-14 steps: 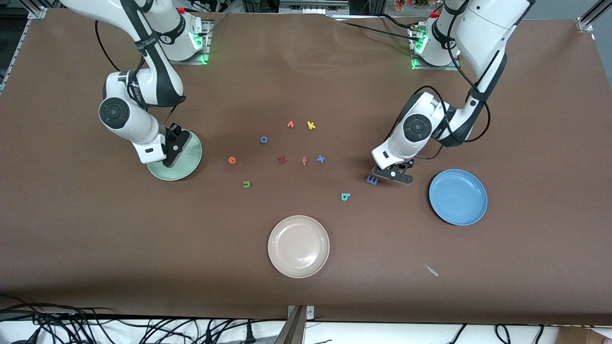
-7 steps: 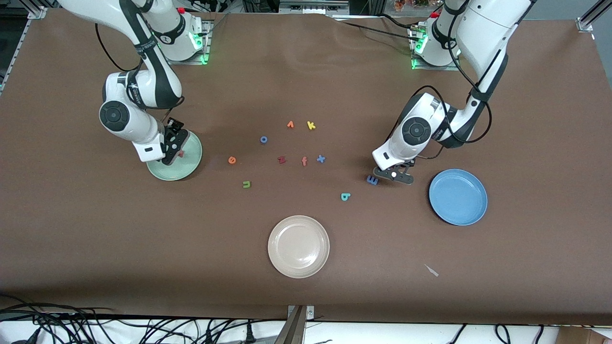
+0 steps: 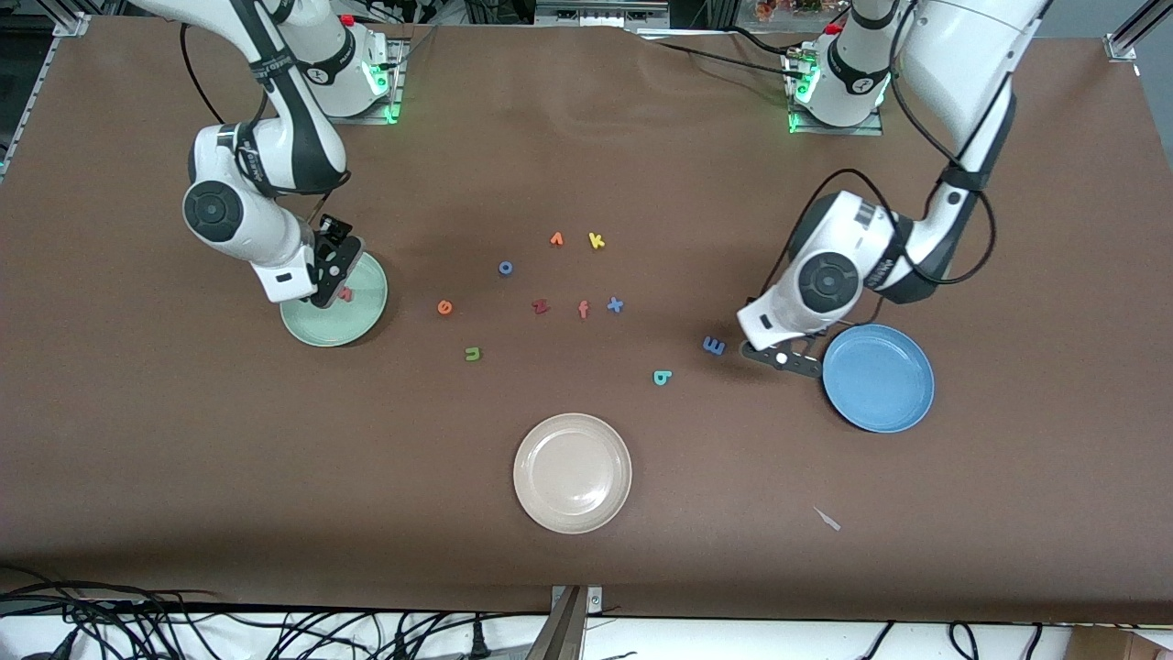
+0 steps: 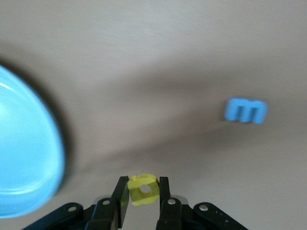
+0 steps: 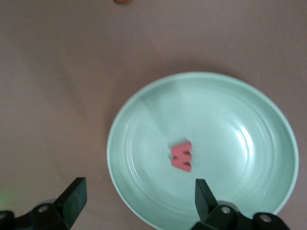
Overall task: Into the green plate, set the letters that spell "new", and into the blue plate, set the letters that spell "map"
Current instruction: 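Drop the yellow letter on the blue plate while the right gripper reaches orange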
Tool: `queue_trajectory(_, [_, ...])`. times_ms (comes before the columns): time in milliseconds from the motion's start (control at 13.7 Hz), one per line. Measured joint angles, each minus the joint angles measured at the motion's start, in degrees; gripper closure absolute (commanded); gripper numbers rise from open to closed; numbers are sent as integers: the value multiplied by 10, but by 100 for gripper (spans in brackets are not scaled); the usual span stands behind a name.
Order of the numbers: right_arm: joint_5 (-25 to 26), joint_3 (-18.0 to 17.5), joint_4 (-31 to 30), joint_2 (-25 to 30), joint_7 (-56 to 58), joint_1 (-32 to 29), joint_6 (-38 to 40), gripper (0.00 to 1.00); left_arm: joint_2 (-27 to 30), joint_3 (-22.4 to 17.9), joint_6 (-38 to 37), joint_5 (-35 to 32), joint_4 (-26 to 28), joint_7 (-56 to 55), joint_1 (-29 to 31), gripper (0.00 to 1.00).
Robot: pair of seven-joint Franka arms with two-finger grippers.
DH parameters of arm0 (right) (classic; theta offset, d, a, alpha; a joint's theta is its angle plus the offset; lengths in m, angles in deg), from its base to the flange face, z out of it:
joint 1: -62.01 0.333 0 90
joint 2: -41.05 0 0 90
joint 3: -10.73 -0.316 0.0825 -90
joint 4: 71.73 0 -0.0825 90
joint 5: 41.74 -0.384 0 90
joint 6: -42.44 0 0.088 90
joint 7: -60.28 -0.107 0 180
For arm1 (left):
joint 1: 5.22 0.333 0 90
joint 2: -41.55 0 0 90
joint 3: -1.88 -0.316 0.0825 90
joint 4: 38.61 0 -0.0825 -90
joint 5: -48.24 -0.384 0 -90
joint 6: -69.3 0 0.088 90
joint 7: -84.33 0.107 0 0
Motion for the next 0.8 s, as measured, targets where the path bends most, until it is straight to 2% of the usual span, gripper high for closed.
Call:
queue_trajectory(220, [0, -46, 8, 4, -117, 8, -12, 0, 4, -4, 0, 0, -4, 108, 69, 89])
queue_trajectory(366, [0, -65, 7, -8, -198, 23, -53, 0, 5, -7, 0, -6, -10, 165, 105, 81])
queue_trajectory(439, [0, -67, 6, -23, -228, 34, -86, 1, 4, -7, 0, -22, -12, 177, 118, 56])
queue_trajectory(512, [0, -68, 6, -42, -246, 45, -125, 13, 1, -7, 0, -36, -15, 181, 126, 21])
queue_trajectory(585, [0, -68, 6, -63, -255, 51, -163, 29, -5, -7, 0, -43, -21, 184, 130, 0])
queue_trajectory(805, [0, -68, 34, -118, -257, 57, -212, 36, -19, -3, 0, -43, -40, 163, 129, 0])
